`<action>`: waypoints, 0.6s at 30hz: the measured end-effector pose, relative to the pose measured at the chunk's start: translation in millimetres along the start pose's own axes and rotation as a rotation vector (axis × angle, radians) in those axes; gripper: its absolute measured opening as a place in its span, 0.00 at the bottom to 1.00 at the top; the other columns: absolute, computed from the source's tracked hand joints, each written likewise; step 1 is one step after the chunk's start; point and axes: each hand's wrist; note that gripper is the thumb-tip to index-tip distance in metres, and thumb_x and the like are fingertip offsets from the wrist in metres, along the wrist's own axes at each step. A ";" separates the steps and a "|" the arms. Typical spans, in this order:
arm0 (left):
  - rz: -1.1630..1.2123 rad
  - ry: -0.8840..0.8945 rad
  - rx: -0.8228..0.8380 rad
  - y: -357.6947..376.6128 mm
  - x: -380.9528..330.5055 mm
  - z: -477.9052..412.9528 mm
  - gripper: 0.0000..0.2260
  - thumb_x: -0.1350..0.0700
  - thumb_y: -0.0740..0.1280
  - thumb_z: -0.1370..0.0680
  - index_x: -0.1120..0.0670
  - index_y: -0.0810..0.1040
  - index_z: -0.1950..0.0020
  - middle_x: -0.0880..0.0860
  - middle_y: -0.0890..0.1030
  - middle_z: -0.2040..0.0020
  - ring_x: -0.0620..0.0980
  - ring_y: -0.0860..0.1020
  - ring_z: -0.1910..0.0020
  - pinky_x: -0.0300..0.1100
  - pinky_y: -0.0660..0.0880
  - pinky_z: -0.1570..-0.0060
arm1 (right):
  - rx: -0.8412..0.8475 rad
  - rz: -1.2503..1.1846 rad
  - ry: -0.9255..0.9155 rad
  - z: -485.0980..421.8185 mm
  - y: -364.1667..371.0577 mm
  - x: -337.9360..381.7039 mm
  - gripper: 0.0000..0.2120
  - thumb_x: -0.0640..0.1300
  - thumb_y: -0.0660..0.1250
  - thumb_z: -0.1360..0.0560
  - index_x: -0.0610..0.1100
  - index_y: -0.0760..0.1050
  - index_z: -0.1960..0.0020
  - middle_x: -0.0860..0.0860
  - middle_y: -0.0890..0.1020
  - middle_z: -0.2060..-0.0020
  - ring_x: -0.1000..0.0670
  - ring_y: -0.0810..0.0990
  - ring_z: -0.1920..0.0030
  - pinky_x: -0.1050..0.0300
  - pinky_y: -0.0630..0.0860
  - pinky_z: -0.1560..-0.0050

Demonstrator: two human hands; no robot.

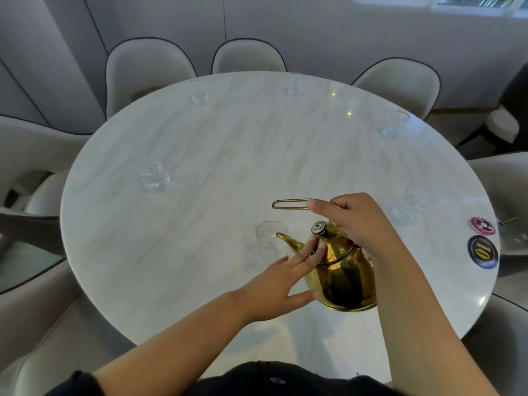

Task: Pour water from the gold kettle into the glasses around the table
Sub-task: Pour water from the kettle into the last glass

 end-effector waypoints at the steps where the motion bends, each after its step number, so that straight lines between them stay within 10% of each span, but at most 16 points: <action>1: -0.002 -0.004 0.003 -0.7 0.2 0.1 0.30 0.44 0.55 0.19 0.36 0.35 0.29 0.34 0.30 0.31 0.30 0.48 0.35 0.35 0.45 0.32 | 0.005 0.006 -0.002 -0.6 0.6 0.5 0.28 0.57 0.73 0.32 0.45 0.60 0.77 0.53 0.59 0.80 0.52 0.58 0.77 0.55 0.62 0.68; 18: 0.032 -0.004 -0.005 -3.4 0.1 -5.3 0.30 0.43 0.55 0.19 0.36 0.34 0.29 0.37 0.32 0.28 0.44 0.55 0.25 0.41 0.47 0.28 | 0.067 0.144 -0.016 -9.3 -0.9 11.7 0.27 0.59 0.71 0.31 0.44 0.62 0.75 0.51 0.60 0.79 0.52 0.60 0.76 0.55 0.63 0.67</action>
Point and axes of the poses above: each hand's wrist, its own z-axis away from the middle knuckle, its own y-axis out of the palm, x = y × z
